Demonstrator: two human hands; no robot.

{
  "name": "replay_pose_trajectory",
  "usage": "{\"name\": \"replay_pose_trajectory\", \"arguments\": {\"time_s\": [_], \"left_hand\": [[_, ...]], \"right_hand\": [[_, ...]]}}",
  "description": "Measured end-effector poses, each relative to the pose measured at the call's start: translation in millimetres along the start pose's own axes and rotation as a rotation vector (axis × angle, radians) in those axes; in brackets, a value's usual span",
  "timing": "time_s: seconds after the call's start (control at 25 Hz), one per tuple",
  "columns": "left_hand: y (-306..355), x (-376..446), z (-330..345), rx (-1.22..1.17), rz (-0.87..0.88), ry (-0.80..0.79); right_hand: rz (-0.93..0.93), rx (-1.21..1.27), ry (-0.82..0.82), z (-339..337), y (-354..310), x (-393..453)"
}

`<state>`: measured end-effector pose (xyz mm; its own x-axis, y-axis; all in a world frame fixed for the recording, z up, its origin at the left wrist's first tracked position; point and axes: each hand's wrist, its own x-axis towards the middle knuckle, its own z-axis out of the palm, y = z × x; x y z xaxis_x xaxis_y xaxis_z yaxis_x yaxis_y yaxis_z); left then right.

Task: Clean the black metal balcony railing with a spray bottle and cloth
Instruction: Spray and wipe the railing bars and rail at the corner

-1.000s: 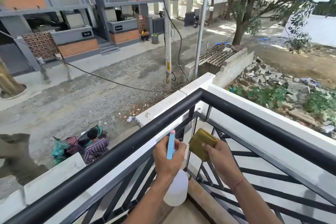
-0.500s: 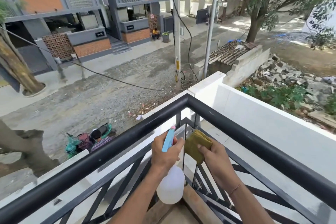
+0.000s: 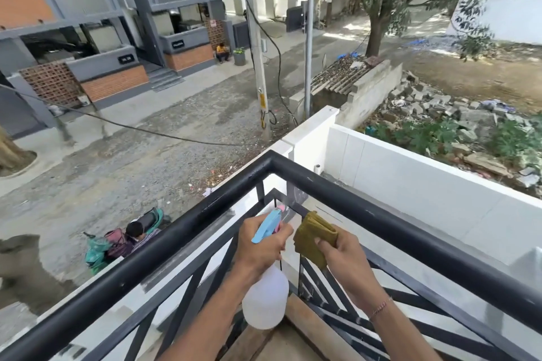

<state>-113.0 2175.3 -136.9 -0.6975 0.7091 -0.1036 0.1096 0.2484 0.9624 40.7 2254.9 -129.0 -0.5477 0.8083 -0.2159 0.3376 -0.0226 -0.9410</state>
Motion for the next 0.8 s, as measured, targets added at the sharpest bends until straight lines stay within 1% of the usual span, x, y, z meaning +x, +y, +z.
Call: {"name": "replay_pose_trajectory", "arguments": {"time_s": [0.2,0.4,0.6,0.8], "left_hand": [[-2.2,6.9,2.9,-0.044,0.037,-0.138],[-4.0,11.8,6.9,0.035,0.078,-0.179],[-3.0,11.7,10.6,0.01,0.117,-0.278],[-5.8,2.4,24.3,0.075,0.173,-0.328]], "right_hand": [[0.047,-0.019,0.088,3.2,9.6,-9.4],[0.093,-0.013,0.168,8.5,16.3,-15.2],[0.133,0.006,0.235,9.8,17.0,-27.0],[0.157,0.03,0.322,6.8,22.0,-44.0]]}}
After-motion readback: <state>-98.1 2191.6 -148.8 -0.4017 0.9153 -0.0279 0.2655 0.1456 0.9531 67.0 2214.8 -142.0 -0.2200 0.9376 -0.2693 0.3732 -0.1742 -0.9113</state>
